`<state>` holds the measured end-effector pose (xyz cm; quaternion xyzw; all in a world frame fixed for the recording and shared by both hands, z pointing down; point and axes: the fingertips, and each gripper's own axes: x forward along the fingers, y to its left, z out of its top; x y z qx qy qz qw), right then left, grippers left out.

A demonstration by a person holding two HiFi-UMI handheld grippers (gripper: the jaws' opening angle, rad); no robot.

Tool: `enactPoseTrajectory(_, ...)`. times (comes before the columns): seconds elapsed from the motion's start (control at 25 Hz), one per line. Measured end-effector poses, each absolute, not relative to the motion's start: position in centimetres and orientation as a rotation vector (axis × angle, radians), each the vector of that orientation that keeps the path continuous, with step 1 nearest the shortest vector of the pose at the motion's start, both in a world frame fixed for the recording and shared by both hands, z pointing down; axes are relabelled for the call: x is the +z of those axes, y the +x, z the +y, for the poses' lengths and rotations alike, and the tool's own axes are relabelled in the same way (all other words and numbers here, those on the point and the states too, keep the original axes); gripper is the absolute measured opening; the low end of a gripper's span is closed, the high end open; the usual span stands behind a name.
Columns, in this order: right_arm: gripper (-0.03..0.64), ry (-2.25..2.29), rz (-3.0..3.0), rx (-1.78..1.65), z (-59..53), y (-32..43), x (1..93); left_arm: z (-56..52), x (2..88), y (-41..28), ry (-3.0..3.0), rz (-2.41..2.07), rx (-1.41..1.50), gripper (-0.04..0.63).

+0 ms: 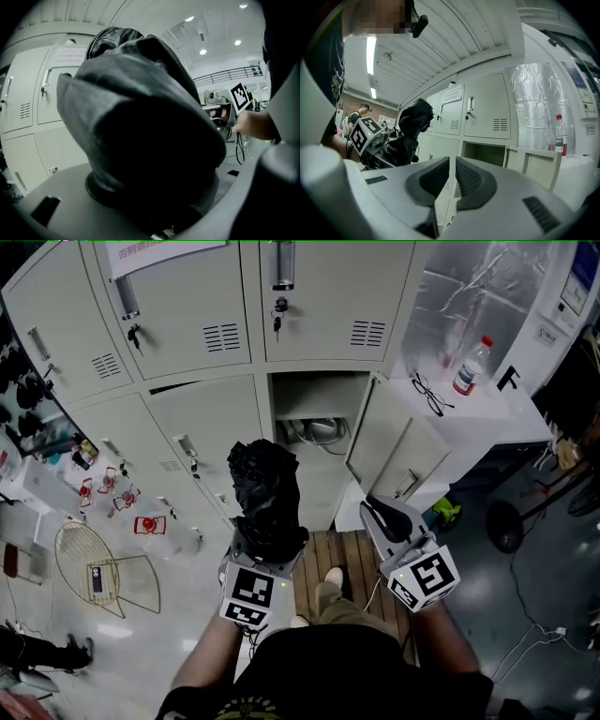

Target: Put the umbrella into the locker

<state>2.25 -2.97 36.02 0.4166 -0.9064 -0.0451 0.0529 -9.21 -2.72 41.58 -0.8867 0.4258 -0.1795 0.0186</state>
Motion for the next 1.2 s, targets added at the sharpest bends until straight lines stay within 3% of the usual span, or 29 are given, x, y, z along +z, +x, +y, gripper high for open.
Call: enactPoseTrajectory(1.2,0.035,1.130,-2.831,-0.127,-15.5,2.6,36.8,-15.6,44.9,-5.3,-2.803,1.330,-0.657,0.295)
